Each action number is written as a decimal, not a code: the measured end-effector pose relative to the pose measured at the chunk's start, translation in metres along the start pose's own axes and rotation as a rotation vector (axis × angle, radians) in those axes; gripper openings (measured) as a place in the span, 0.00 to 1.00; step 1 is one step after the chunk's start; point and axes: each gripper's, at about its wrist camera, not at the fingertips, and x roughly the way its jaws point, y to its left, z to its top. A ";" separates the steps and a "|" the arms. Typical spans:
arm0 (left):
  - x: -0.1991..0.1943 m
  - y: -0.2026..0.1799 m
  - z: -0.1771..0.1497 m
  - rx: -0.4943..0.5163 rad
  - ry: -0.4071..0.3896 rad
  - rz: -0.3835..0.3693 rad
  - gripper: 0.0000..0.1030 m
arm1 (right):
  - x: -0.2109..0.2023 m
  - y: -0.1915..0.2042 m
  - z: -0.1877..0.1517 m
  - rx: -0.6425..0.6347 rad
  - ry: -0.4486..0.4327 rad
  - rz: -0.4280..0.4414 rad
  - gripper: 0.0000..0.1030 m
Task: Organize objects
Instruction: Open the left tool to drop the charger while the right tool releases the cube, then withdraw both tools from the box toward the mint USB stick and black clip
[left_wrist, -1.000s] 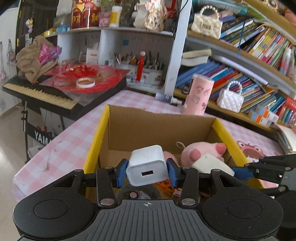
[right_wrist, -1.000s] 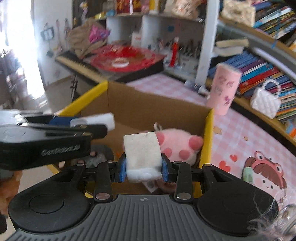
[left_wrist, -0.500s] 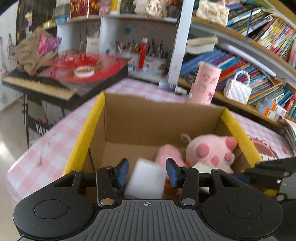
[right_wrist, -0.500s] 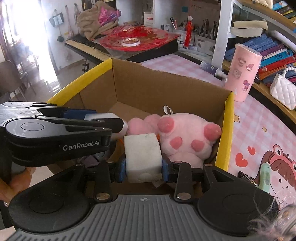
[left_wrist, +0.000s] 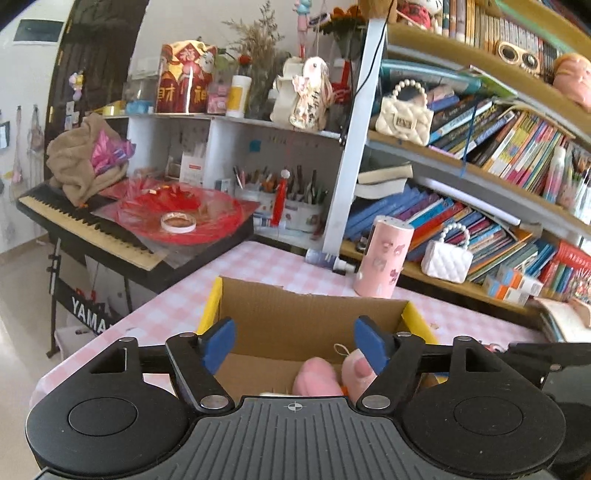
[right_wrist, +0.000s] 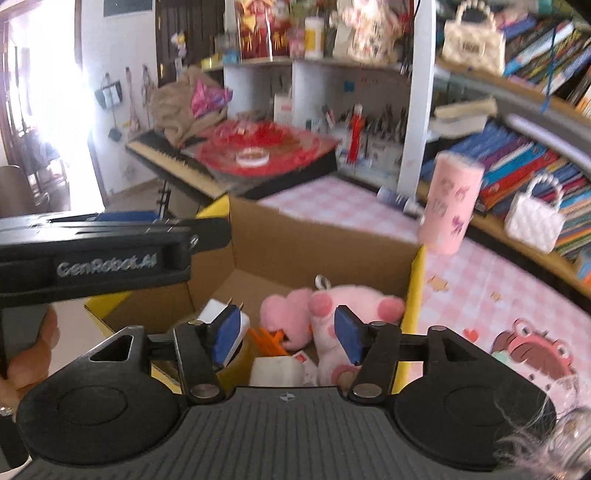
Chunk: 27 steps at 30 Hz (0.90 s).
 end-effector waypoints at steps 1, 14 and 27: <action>-0.004 0.001 -0.001 -0.006 -0.002 0.000 0.73 | -0.005 0.003 0.000 -0.011 -0.015 -0.014 0.56; -0.055 0.016 -0.030 -0.008 0.048 -0.026 0.74 | -0.063 0.015 -0.037 0.076 -0.093 -0.202 0.59; -0.086 0.014 -0.071 0.044 0.123 -0.030 0.80 | -0.084 0.036 -0.093 0.241 0.015 -0.317 0.59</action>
